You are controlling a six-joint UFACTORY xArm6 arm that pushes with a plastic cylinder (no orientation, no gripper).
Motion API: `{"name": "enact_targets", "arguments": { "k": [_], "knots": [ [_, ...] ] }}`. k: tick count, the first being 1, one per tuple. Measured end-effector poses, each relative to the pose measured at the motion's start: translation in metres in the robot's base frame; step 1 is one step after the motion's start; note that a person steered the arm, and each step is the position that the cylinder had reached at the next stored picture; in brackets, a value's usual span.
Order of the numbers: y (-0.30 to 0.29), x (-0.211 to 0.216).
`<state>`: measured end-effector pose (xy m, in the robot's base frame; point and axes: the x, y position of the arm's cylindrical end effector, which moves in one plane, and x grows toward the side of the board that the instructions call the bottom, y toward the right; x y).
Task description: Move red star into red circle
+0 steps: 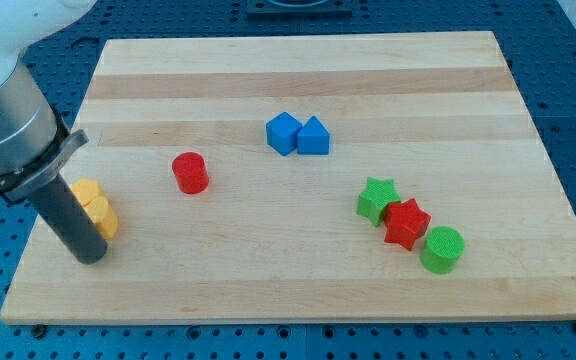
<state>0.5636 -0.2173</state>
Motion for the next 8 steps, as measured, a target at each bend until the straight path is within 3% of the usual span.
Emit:
{"name": "enact_targets", "arguments": {
  "k": [4,6,8],
  "knots": [
    [0.168,0.01],
    [0.292,0.041],
    [0.419,0.021]
  ]
}}
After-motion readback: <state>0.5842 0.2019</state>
